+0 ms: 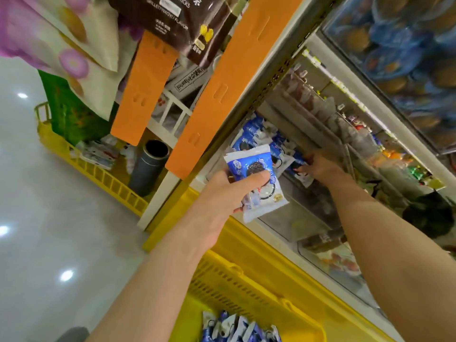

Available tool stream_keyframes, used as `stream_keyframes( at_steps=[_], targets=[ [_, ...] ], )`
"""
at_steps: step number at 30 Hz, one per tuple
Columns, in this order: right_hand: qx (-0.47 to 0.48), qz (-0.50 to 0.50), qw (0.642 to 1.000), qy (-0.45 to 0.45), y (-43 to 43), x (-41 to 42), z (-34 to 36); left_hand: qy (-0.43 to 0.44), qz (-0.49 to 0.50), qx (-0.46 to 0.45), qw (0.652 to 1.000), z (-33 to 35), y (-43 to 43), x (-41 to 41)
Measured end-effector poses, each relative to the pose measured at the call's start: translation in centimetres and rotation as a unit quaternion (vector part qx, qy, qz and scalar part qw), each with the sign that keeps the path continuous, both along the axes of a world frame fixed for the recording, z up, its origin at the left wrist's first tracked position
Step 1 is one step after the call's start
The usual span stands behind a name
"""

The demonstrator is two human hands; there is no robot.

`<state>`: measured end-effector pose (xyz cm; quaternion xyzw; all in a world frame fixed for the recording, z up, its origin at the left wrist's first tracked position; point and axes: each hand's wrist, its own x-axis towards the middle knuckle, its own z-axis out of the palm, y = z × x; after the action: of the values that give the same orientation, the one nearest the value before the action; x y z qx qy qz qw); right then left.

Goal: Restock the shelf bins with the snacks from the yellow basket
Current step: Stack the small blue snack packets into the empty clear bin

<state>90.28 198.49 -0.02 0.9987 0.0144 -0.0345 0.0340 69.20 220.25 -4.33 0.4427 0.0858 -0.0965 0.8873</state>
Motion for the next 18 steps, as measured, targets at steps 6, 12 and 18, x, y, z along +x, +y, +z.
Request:
stream_keyframes(
  at_steps=[6, 12, 18],
  targets=[
    [-0.047, 0.017, 0.997, -0.062, 0.1, 0.6, -1.7, -0.005, 0.003, -0.014, 1.000, -0.2, 0.5, 0.2],
    [-0.134, 0.034, 0.985, -0.101, 0.8, 0.3, -2.0, -0.022, 0.015, -0.006, 1.000, -0.3, 0.8, 0.3],
    [-0.045, 0.024, 0.991, -0.125, 3.0, -1.8, -0.4, -0.023, 0.019, -0.003, 1.000, 0.1, 0.3, -0.1]
  ],
)
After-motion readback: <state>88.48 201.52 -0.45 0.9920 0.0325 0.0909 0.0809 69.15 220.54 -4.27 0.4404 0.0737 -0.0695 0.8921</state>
